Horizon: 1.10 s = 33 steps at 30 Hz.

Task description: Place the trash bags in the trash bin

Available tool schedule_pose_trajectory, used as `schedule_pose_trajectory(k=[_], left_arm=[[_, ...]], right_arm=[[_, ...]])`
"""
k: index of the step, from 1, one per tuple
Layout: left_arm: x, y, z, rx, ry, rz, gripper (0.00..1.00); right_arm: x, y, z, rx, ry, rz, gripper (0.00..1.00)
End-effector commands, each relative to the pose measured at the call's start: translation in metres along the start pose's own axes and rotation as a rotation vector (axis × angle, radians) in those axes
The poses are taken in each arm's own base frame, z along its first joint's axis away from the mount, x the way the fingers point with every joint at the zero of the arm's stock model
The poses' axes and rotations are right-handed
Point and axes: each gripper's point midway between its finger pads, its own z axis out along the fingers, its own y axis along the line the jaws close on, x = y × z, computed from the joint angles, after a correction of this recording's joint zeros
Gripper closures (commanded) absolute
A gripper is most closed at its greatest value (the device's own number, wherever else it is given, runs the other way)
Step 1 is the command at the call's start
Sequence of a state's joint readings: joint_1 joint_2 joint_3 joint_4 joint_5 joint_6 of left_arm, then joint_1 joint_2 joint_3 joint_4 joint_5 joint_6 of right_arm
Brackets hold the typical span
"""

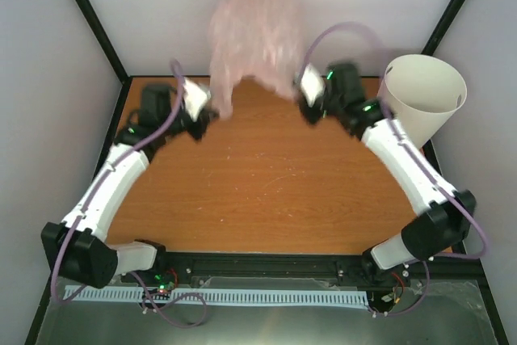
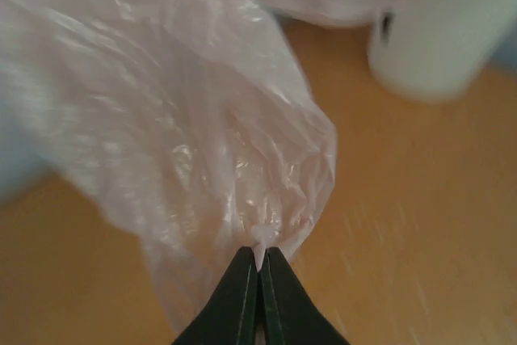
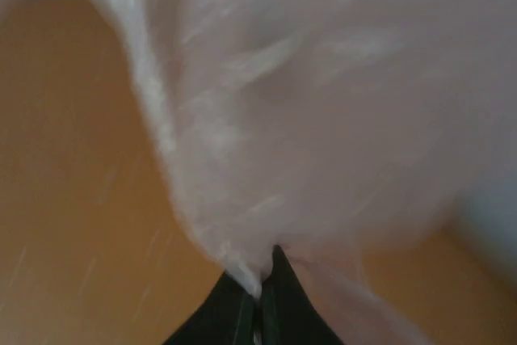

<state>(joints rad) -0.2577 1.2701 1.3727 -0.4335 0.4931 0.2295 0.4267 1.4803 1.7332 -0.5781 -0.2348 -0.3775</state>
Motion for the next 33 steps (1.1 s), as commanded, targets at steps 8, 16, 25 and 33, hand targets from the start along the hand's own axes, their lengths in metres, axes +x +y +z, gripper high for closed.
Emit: schedule_pose_trajectory(k=[8,16,25,33], left_arm=[[-0.035,-0.024,-0.053,-0.026,-0.063,0.1,0.99],[-0.203,0.047,-0.036,-0.172,-0.301,0.054,0.99],[0.044,-0.022,0.003,0.06,0.133,-0.089,0.99],[0.055,-0.073,-0.06,0.143,0.08,0.033,0.99]], right_arm=[[0.004,0.062,-0.052,-0.242,0.002,0.118,0.97],[-0.177,-0.095,-0.062,0.294,-0.406,0.097,0.97],[0.112,0.05,0.0,-0.115,0.256,0.056,0.97],[0.138,0.138,-0.069,-0.488,0.325,0.204,0.97]])
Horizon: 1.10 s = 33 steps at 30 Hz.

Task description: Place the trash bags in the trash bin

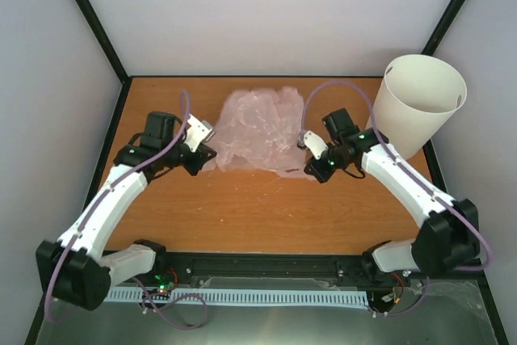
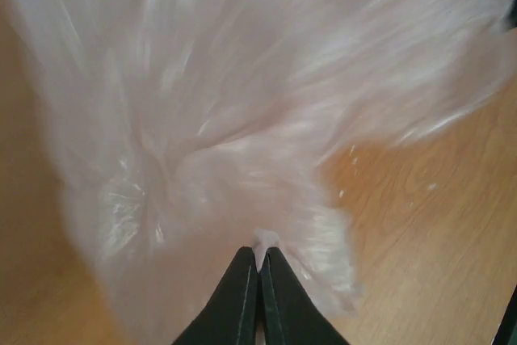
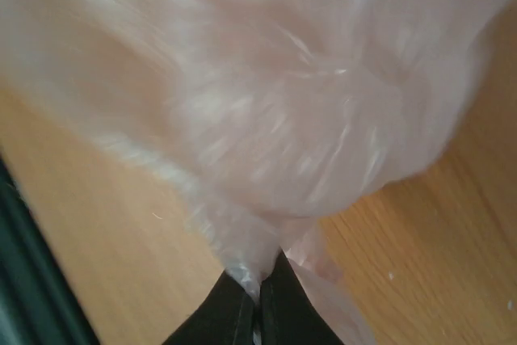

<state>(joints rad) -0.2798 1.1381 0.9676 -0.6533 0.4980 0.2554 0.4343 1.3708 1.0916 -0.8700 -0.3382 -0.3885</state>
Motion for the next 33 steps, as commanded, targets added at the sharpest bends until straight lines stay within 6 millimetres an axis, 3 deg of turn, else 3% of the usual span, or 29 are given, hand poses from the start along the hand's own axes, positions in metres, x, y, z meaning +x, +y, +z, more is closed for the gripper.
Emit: schedule_pose_trajectory(k=[1,4,6,9,10,12,13,15,17,19,20,21,23,24,25,26,28,30,32,33], left_arm=[[-0.106,-0.04,-0.099,-0.033,-0.349,0.273,0.99],[-0.168,-0.026,-0.125,-0.115,-0.434,0.277,0.99],[-0.212,-0.007,-0.131,-0.167,-0.469,0.247,0.99],[-0.285,0.027,-0.145,-0.277,-0.537,0.193,0.99],[-0.311,0.031,-0.16,-0.311,-0.59,0.211,0.99],[-0.358,0.02,-0.206,-0.357,-0.755,0.296,0.99],[-0.374,0.004,-0.233,-0.355,-0.847,0.358,0.99],[-0.379,-0.015,-0.259,-0.357,-0.954,0.433,0.99],[-0.355,-0.033,-0.269,-0.35,-0.986,0.469,0.99],[-0.303,-0.014,-0.198,-0.289,-0.796,0.436,0.99],[-0.257,-0.004,-0.154,-0.256,-0.647,0.393,0.99],[-0.201,0.01,-0.104,-0.224,-0.477,0.327,0.99],[-0.083,0.015,-0.035,-0.143,-0.205,0.27,0.99],[-0.043,0.005,-0.024,-0.101,-0.141,0.267,0.99],[-0.017,-0.005,-0.023,-0.073,-0.12,0.268,0.99],[-0.01,-0.017,-0.031,-0.054,-0.141,0.281,0.99],[-0.021,-0.034,-0.057,-0.052,-0.225,0.326,0.99],[-0.045,-0.038,-0.077,-0.076,-0.278,0.357,0.99],[-0.076,-0.032,-0.089,-0.107,-0.313,0.352,0.99],[-0.105,-0.028,-0.103,-0.137,-0.362,0.348,0.99]], right_arm=[[-0.096,0.059,-0.128,-0.101,-0.427,-0.14,0.97],[-0.17,0.038,-0.2,0.075,-0.671,-0.133,0.97],[-0.214,-0.003,-0.224,0.269,-0.751,-0.107,0.97],[-0.276,-0.059,-0.278,0.513,-0.877,-0.092,0.97],[-0.294,-0.071,-0.304,0.558,-0.934,-0.074,0.97],[-0.319,-0.066,-0.36,0.586,-1.082,-0.101,0.97],[-0.324,-0.048,-0.389,0.58,-1.165,-0.158,0.97],[-0.324,-0.02,-0.415,0.554,-1.24,-0.241,0.97],[-0.313,-0.008,-0.397,0.514,-1.186,-0.261,0.97],[-0.282,-0.014,-0.32,0.462,-1.022,-0.274,0.97],[-0.252,-0.022,-0.257,0.457,-0.872,-0.285,0.97],[-0.211,-0.034,-0.19,0.462,-0.681,-0.278,0.97],[-0.108,-0.044,-0.076,0.38,-0.3,-0.243,0.97],[-0.063,-0.035,-0.043,0.302,-0.17,-0.235,0.97],[-0.022,-0.017,-0.021,0.2,-0.066,-0.227,0.97],[0.003,0.003,-0.015,0.106,-0.016,-0.214,0.97],[0.009,0.035,-0.029,-0.006,-0.047,-0.197,0.97],[-0.015,0.051,-0.058,-0.032,-0.169,-0.217,0.97],[-0.065,0.054,-0.101,0.008,-0.354,-0.251,0.97],[-0.094,0.046,-0.124,0.072,-0.451,-0.237,0.97]])
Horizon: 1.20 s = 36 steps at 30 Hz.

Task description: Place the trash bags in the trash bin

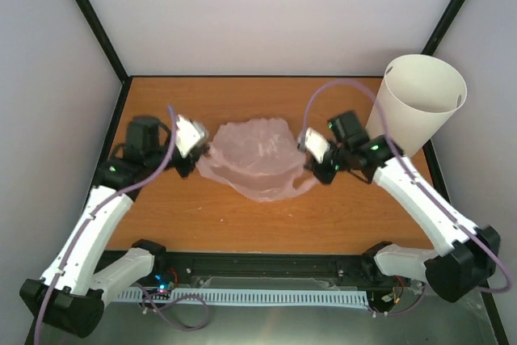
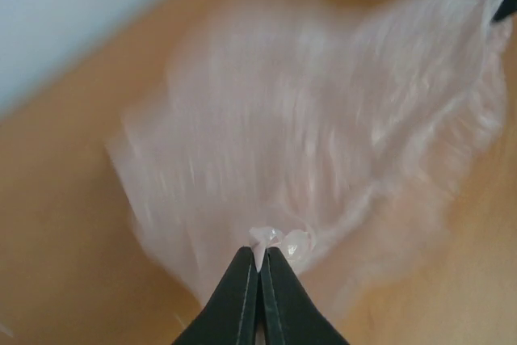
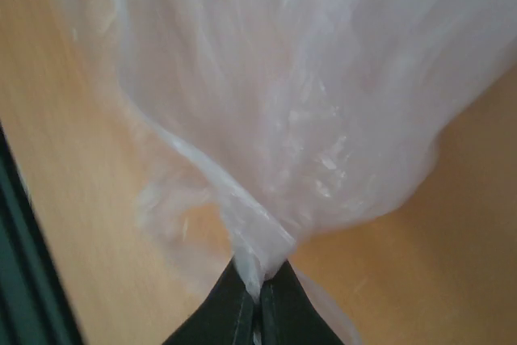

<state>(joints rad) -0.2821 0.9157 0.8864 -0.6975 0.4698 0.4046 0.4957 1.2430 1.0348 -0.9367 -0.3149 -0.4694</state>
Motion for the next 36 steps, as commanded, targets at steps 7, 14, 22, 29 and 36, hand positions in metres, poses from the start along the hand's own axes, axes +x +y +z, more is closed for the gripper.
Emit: schedule_pose_trajectory(k=[7,14,22,29,36], left_arm=[[-0.26,0.116,-0.049,-0.24,-0.378,-0.053,0.99],[-0.413,0.104,-0.191,-0.385,-0.886,0.243,0.99],[-0.228,0.061,-0.056,-0.236,-0.51,0.229,0.99],[-0.02,-0.018,0.003,0.035,-0.124,0.225,0.99],[-0.076,-0.003,-0.032,-0.054,-0.218,0.17,0.99]], right_arm=[[-0.247,-0.13,-0.198,0.554,-0.7,0.054,0.97],[-0.323,-0.115,-0.406,0.74,-1.183,-0.072,0.97],[-0.205,-0.088,-0.225,0.688,-0.804,-0.213,0.97],[0.011,-0.019,0.012,0.096,-0.024,-0.189,0.97],[-0.089,-0.006,-0.078,0.144,-0.429,-0.198,0.97]])
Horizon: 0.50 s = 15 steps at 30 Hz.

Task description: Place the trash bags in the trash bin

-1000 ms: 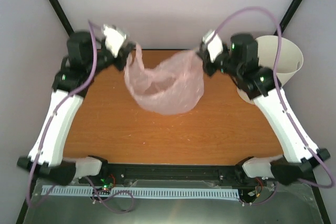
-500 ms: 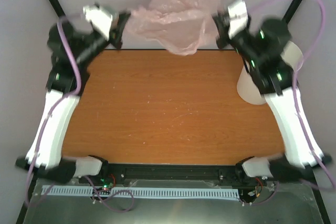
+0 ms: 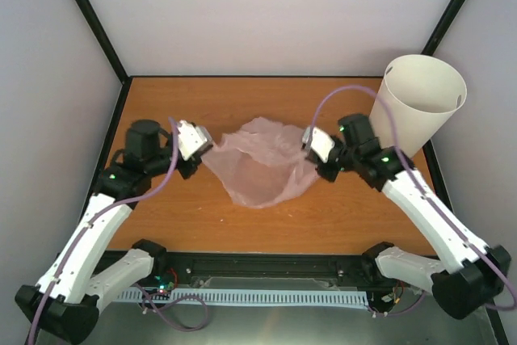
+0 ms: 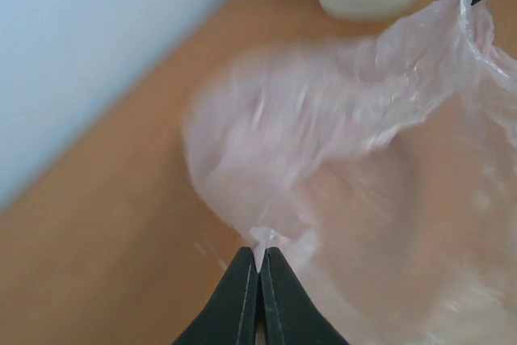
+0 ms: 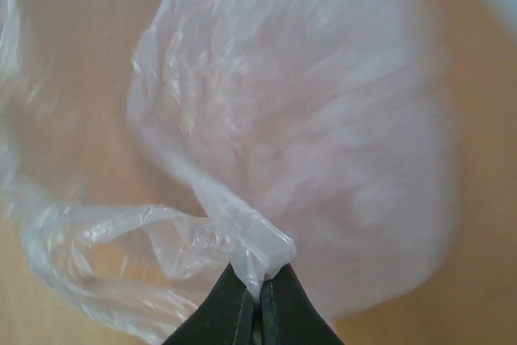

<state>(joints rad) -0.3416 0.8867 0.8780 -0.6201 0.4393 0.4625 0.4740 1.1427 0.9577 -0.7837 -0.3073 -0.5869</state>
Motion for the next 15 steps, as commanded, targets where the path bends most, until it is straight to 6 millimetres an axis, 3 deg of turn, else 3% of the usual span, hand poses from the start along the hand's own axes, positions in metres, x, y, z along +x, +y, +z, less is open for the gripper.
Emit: schedule_pose_trajectory(k=[1,5,6,11,15], left_arm=[[-0.061,0.013,-0.025,-0.04,-0.15,0.02,0.99],[-0.075,0.026,-0.02,-0.054,-0.172,-0.053,0.99],[-0.078,0.029,-0.019,-0.058,-0.171,-0.068,0.99],[-0.088,0.04,-0.017,-0.077,-0.181,-0.163,0.99],[-0.087,0.039,-0.018,-0.074,-0.196,-0.236,0.99]], right_arm=[[-0.086,-0.017,-0.054,0.068,-0.282,-0.012,0.97],[-0.101,-0.034,-0.057,0.112,-0.291,0.031,0.96],[-0.102,-0.036,-0.057,0.124,-0.291,0.03,0.92],[-0.094,-0.056,-0.05,0.193,-0.247,0.108,0.81],[-0.068,-0.062,-0.042,0.204,-0.204,0.276,0.27]])
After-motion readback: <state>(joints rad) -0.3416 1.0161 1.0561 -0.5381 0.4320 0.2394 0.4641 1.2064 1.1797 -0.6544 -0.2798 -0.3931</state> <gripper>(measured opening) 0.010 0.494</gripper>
